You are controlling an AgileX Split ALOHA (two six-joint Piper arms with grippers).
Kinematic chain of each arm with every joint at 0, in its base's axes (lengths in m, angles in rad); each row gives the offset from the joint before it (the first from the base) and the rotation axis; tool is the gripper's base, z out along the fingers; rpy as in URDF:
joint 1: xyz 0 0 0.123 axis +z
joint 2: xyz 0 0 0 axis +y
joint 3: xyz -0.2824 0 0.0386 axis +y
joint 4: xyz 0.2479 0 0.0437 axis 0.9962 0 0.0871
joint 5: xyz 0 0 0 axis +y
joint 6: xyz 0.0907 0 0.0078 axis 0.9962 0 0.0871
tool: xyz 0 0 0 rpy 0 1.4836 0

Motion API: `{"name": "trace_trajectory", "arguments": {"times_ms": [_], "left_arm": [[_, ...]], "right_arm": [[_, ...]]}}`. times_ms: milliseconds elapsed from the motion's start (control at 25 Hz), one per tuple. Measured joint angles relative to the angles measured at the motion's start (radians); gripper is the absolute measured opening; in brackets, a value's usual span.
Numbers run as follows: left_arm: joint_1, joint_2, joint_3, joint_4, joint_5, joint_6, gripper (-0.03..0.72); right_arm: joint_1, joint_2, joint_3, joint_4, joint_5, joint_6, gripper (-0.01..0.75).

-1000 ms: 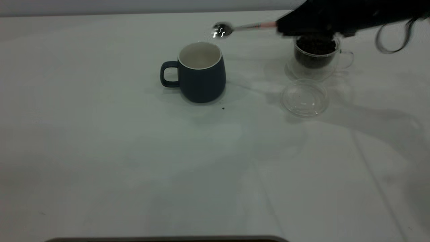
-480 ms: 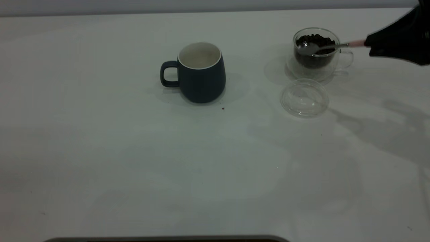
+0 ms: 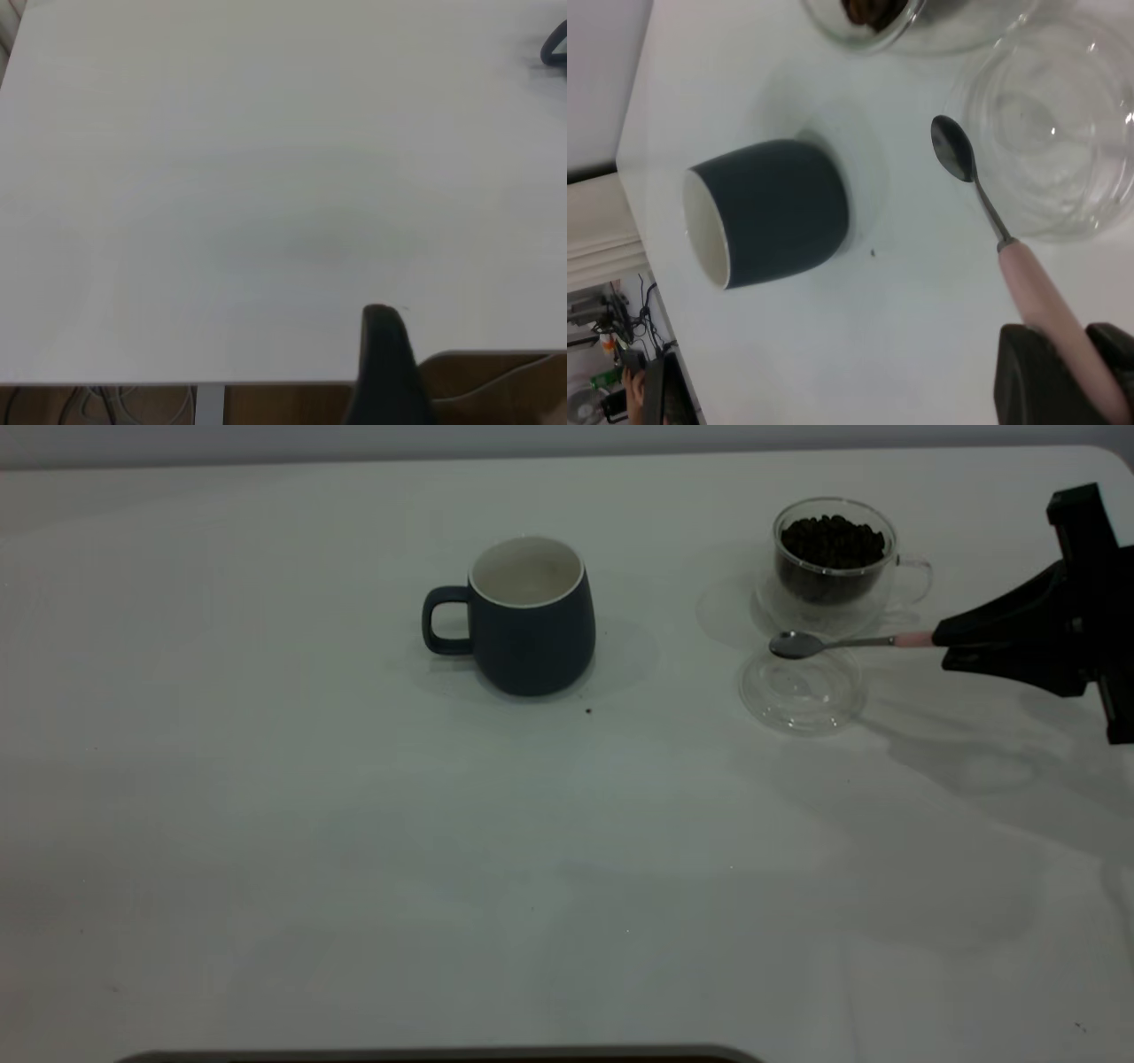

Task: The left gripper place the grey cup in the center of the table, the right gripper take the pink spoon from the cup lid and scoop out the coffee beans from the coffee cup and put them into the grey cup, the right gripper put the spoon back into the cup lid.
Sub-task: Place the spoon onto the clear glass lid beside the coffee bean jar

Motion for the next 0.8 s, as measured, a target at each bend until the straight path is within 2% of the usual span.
{"name": "trace_trajectory", "arguments": {"times_ms": [800], "left_arm": [[0.0,0.0,0.0,0.0,0.0,-0.002,0.567]], "right_arm": [[-0.008,0.16,-0.104,0.007,0.045,-0.099,0.114]]}}
